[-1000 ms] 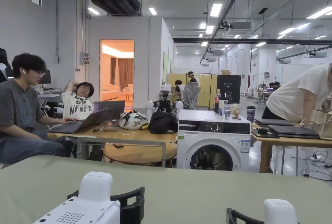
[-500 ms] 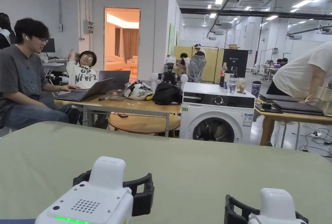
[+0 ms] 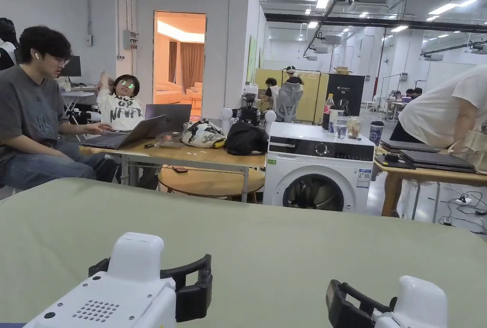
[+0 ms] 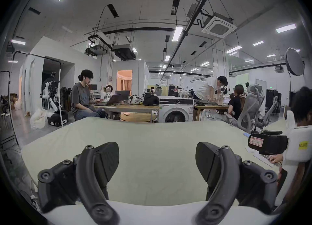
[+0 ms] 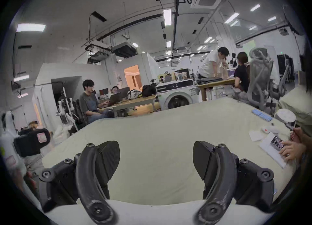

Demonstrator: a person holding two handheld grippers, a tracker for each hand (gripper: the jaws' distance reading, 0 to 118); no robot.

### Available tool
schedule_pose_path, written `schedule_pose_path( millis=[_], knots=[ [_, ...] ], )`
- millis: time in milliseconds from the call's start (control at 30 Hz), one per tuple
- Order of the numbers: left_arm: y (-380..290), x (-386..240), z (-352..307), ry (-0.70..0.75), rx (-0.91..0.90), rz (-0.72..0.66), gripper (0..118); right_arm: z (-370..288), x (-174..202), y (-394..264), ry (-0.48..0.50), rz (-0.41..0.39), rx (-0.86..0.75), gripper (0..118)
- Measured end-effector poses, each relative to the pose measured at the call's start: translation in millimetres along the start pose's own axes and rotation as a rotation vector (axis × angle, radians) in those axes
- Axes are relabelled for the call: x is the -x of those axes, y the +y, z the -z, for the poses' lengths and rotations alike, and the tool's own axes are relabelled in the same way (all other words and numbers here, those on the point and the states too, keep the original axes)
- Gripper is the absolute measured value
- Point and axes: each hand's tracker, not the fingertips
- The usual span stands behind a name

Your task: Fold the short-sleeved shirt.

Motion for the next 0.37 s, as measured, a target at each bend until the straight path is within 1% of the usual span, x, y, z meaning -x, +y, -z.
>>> schedule_pose_path(
  millis=[67, 133, 167, 233, 367],
  knots=[
    [-1, 2, -1, -0.004, -0.003, -0.018, 94, 1, 2, 0, 0.004, 0.058, 0.015, 90],
    [-1, 3, -2, -0.011, -0.002, -0.031, 94, 5, 3, 2, -0.024, 0.112, 0.066, 90],
    [-1, 2, -3, -0.010, -0.002, -0.031, 94, 7, 1, 2, -0.021, 0.126, 0.076, 90],
    [-1, 0, -5, -0.008, -0.003, -0.033, 94, 7, -5, -3, 0.030, 0.126, 0.024, 90],
    [-2, -3, -9, -0.031, -0.008, -0.022, 94, 5, -12, -1, 0.031, 0.198, 0.051, 91]
  ],
)
